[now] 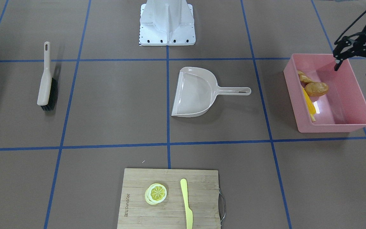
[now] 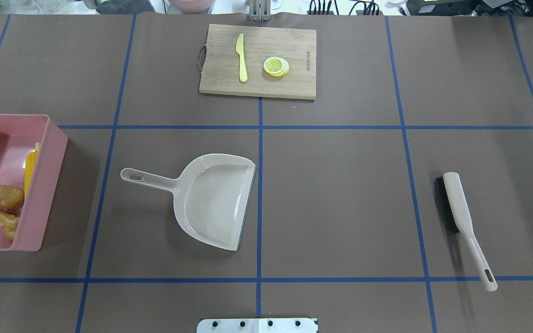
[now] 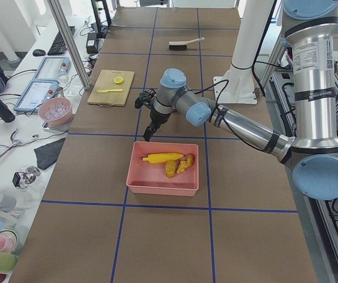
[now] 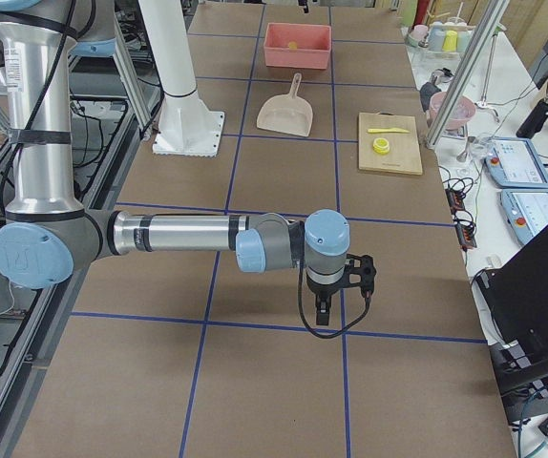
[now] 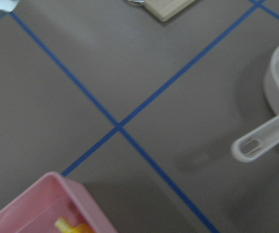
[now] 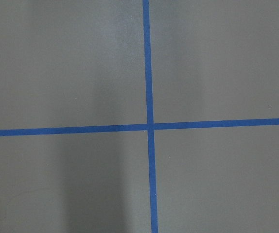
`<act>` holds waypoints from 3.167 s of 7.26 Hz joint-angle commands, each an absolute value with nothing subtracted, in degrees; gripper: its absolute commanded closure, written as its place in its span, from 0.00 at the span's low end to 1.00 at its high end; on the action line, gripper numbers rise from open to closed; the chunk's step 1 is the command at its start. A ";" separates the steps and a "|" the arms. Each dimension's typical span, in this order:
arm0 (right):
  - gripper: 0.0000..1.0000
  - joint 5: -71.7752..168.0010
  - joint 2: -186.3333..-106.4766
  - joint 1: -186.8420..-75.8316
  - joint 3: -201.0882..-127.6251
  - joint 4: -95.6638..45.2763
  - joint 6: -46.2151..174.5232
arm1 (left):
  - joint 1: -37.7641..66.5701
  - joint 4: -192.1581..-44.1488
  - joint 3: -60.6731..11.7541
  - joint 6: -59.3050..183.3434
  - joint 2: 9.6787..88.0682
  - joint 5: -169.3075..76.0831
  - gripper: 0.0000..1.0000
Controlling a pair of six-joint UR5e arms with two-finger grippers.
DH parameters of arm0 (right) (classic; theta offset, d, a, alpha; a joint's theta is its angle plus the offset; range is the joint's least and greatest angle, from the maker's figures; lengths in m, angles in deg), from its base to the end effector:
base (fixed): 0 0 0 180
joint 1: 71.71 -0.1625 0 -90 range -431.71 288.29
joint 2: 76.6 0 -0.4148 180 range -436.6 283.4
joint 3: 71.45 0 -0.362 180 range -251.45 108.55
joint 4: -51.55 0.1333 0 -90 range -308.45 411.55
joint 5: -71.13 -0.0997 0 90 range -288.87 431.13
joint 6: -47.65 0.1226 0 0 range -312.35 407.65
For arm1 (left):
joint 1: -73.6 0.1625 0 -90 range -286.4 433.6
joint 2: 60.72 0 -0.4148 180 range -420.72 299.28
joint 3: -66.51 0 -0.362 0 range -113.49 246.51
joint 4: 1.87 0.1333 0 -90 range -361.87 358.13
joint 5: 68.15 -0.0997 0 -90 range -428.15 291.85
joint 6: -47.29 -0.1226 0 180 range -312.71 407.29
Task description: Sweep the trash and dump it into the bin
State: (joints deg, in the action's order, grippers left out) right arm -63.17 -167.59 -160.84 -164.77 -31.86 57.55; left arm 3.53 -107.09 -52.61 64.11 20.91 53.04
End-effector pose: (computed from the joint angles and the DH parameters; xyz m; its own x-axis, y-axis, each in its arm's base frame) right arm 0.0406 -0.4673 0.6337 0.7059 0.0525 0.7064 -0.1080 0.9936 0.0341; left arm 0.0777 -0.4190 0.4709 0.7504 0.3327 -0.5712 -0.0614 0.8954 0.4410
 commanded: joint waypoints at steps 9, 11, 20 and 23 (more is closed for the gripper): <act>0.00 -62.20 -169.15 -160.91 -166.37 -31.59 57.49 | -11.48 -106.82 -37.21 64.87 15.39 64.94 0.02; 0.00 -61.84 -169.14 -160.91 -166.37 -31.24 57.15 | -11.39 -106.73 -36.24 64.87 15.74 63.69 0.02; 0.00 -61.67 -169.85 -160.91 -165.49 -31.42 57.15 | -12.18 -106.73 -37.63 64.16 13.90 64.48 0.02; 0.00 -61.76 -169.85 -160.91 -165.49 -31.42 57.15 | -12.27 -106.73 -36.85 64.16 14.69 64.31 0.02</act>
